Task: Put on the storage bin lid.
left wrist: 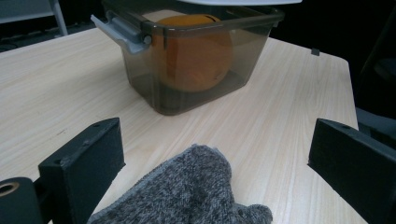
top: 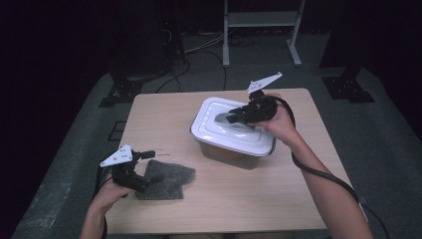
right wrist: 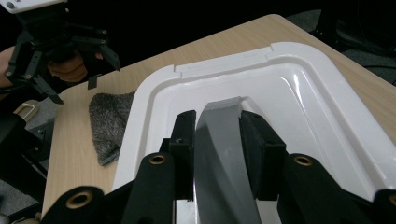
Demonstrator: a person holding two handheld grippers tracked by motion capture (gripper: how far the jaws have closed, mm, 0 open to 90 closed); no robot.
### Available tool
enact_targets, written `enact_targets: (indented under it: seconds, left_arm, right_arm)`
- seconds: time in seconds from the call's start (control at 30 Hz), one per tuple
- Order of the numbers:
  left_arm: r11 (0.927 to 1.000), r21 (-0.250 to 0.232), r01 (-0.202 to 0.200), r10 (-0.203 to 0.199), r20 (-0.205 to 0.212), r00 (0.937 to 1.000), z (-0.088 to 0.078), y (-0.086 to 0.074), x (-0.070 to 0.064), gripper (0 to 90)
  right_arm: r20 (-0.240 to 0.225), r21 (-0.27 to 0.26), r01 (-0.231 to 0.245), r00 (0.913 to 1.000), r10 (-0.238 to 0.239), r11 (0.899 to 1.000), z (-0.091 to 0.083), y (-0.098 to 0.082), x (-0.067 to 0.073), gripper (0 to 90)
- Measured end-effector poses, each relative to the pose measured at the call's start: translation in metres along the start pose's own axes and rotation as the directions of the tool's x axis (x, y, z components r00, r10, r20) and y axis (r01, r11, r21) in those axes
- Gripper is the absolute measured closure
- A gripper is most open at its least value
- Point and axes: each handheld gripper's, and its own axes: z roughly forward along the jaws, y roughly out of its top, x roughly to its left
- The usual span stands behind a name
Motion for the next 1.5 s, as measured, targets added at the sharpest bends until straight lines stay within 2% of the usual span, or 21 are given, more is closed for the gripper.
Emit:
enact_targets:
  seconds: [0.13,0.53,1.1,1.5]
  left_arm:
    - [1.0000,0.000,-0.002,0.002,0.002,1.0000,0.000,0.000,0.000,2.8]
    - [1.0000,-0.006,-0.001,0.001,0.006,1.0000,-0.001,0.000,0.000,2.8]
    - [1.0000,-0.005,0.003,-0.003,0.004,1.0000,-0.002,0.000,0.000,2.8]
    - [1.0000,-0.007,0.001,-0.001,0.005,1.0000,-0.002,0.001,0.000,2.8]
  right_arm:
    - [-0.002,-0.002,-0.010,1.0000,0.010,1.000,0.004,-0.001,-0.004,66.2]
    - [-0.008,0.024,0.000,1.0000,0.000,1.000,0.017,-0.007,-0.016,66.2]
    - [-0.018,0.044,-0.003,0.9998,0.004,0.999,0.022,-0.014,-0.022,65.7]
    - [-0.022,0.038,-0.015,0.9996,0.016,0.999,0.023,-0.016,-0.022,65.1]
